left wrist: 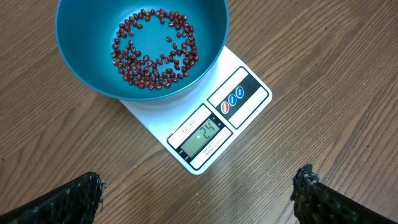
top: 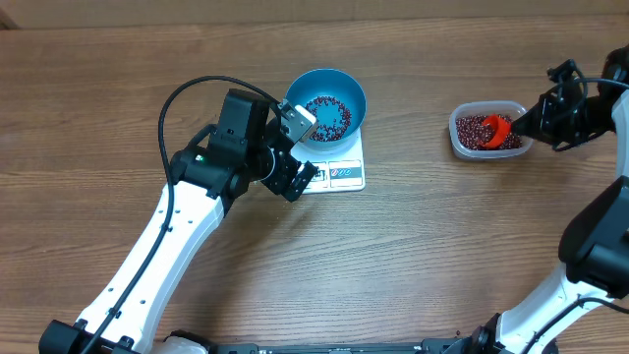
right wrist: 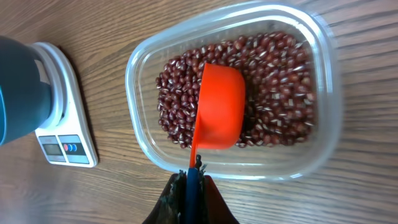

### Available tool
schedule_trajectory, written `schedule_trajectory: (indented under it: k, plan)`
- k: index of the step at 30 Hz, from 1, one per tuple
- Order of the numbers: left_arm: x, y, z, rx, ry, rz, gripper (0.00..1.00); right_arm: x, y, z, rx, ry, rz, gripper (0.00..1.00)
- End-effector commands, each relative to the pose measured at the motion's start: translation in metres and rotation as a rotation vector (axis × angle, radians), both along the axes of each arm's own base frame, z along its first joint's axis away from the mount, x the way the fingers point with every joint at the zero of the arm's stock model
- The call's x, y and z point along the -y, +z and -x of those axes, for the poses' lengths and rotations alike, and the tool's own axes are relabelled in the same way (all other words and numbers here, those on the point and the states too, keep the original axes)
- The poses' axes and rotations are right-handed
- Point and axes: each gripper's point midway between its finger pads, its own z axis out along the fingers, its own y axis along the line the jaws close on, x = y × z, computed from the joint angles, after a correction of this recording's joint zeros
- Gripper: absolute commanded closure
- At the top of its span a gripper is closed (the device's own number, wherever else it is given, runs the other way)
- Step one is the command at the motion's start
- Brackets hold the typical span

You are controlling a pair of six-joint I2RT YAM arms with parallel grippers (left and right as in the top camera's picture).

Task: Scoop item into bowl and weigh 150g on scale
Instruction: 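Scoop red beans from the tub again with the right gripper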

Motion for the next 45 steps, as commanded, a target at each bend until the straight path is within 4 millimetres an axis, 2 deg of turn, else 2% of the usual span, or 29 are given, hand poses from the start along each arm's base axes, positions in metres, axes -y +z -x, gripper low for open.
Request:
schedule_trajectory:
  k: [1,5,8,13,20,26,28,31,32,40,45]
  plan:
    - [0.0,0.009,-0.005,0.028,0.002,0.004,0.0,-0.02,-0.017,-0.002,-0.027,0.034,-0.086,0.96]
    - [0.0,0.009,-0.005,0.028,0.002,0.004,0.0,-0.036,-0.02,-0.005,-0.032,0.068,-0.104,0.96]
    - [0.0,0.009,-0.005,0.028,0.002,0.004,0.01,-0.042,-0.014,-0.007,-0.007,0.064,-0.162,0.96]
    - [0.0,0.009,-0.005,0.028,0.002,0.004,0.0,-0.038,-0.002,-0.012,0.043,0.03,-0.257,0.96]
    - [0.0,0.009,-0.005,0.028,0.002,0.004,0.0,-0.008,-0.001,-0.005,0.048,-0.049,-0.269,0.96]
    - [0.0,0.009,-0.005,0.028,0.002,0.004,0.0,0.024,0.012,0.001,0.113,-0.132,-0.348,0.96]
    - [0.0,0.009,-0.005,0.028,0.002,0.004,0.0,0.029,0.023,0.006,0.161,-0.137,-0.414,0.96]
    - [0.0,0.009,-0.005,0.028,0.002,0.004,0.0,0.033,0.029,0.013,0.177,-0.143,-0.451,0.96]
    - [0.0,0.009,-0.005,0.028,0.002,0.004,0.0,0.035,0.032,0.022,0.18,-0.135,-0.467,0.96]
    - [0.0,0.009,-0.005,0.028,0.002,0.004,0.0,0.048,0.063,0.036,0.318,-0.164,-0.599,0.96]
    - [0.0,0.009,-0.005,0.028,0.002,0.004,0.01,0.054,0.064,0.04,0.318,-0.187,-0.607,0.96]
